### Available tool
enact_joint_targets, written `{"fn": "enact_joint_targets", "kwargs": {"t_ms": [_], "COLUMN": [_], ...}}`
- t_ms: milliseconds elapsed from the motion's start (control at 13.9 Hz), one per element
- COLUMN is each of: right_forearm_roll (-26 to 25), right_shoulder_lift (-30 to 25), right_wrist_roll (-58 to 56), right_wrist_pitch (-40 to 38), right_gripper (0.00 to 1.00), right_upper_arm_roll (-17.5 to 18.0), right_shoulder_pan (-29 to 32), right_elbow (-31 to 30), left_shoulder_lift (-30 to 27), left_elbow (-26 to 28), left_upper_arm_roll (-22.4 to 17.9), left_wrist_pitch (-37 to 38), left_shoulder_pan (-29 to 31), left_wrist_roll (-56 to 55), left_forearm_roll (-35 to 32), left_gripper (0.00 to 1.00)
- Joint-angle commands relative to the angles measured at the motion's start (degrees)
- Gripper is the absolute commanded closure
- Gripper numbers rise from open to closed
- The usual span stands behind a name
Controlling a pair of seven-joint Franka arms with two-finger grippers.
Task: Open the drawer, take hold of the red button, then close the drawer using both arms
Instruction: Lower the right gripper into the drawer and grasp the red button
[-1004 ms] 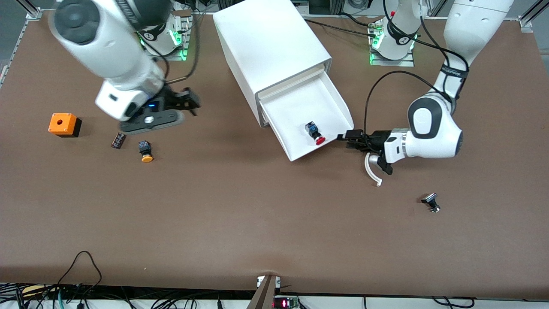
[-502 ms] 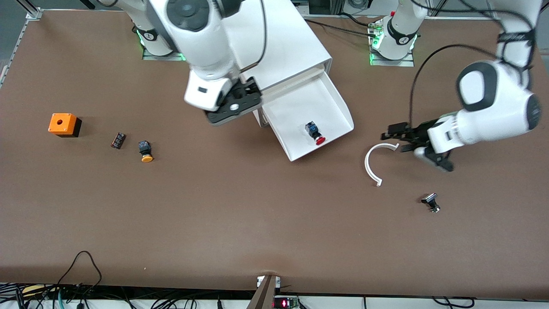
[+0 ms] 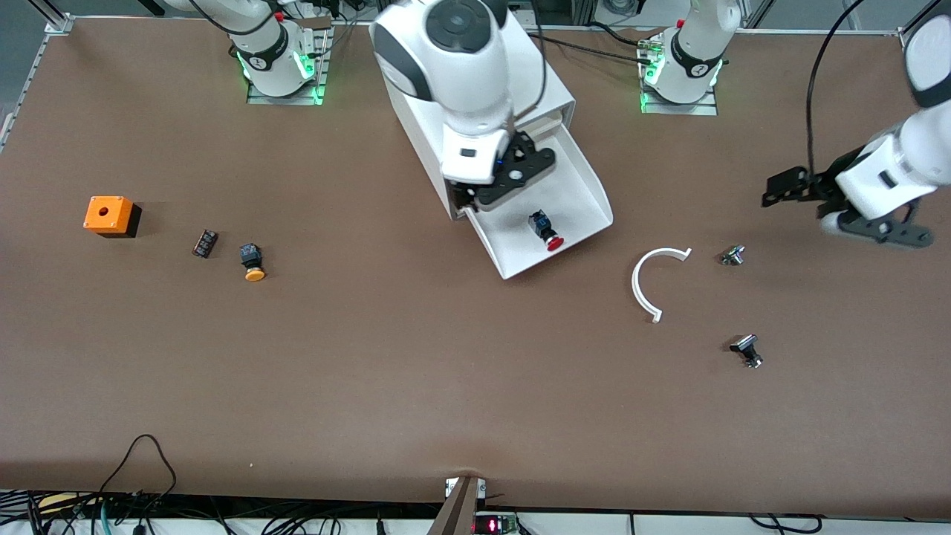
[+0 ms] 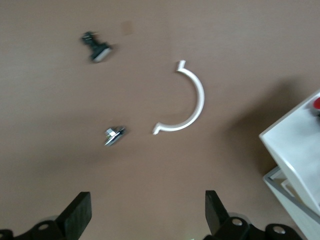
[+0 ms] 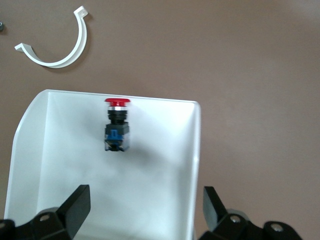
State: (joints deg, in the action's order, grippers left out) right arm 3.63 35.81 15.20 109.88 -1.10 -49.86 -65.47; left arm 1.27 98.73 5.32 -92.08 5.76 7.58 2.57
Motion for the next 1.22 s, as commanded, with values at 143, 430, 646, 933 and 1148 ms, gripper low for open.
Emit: {"fn": "enact_joint_targets", "kwargs": {"t_ms": [143,430,646,933,1148], "right_forearm_roll": [0.42,0.42,0.33,0.15,-0.20], "right_shoulder_lift": [6.37,9.27,10.50,11.99,13.05], "right_wrist_roll": [3.26,3.61,5.02,4.93,3.97], "right_wrist_pitch": [4.72,9.20,11.40,13.33,16.05], "right_gripper": [0.00,0.00,0.00,0.07,0.31], "right_upper_arm_roll": [-0.83,-0.83,-0.83,-0.92,-1.01], "right_shoulder_pan": [-2.95,-4.19,-4.45,-4.37,-4.37], "right_elbow": [3.16,3.16,3.16,3.16,3.16], "left_shoulder_lift": [-0.83,-0.65,-0.39,-0.04,0.05], "left_elbow": [-4.16,-4.25,-5.12,-5.13,-5.13], "left_upper_arm_roll": [0.39,0.39,0.21,-0.05,-0.22], "left_wrist_pitch": [2.44,1.81,1.81,1.38,1.37], "left_shoulder_pan": [-0.13,-0.05,-0.13,-0.05,-0.05], "left_wrist_roll": [-1.26,-1.95,-2.13,-2.22,-2.13], "left_forearm_roll": [-9.75,-10.40,-8.82,-6.71,-5.30], "left_gripper": [0.00,0.00,0.00,0.00,0.00]}}
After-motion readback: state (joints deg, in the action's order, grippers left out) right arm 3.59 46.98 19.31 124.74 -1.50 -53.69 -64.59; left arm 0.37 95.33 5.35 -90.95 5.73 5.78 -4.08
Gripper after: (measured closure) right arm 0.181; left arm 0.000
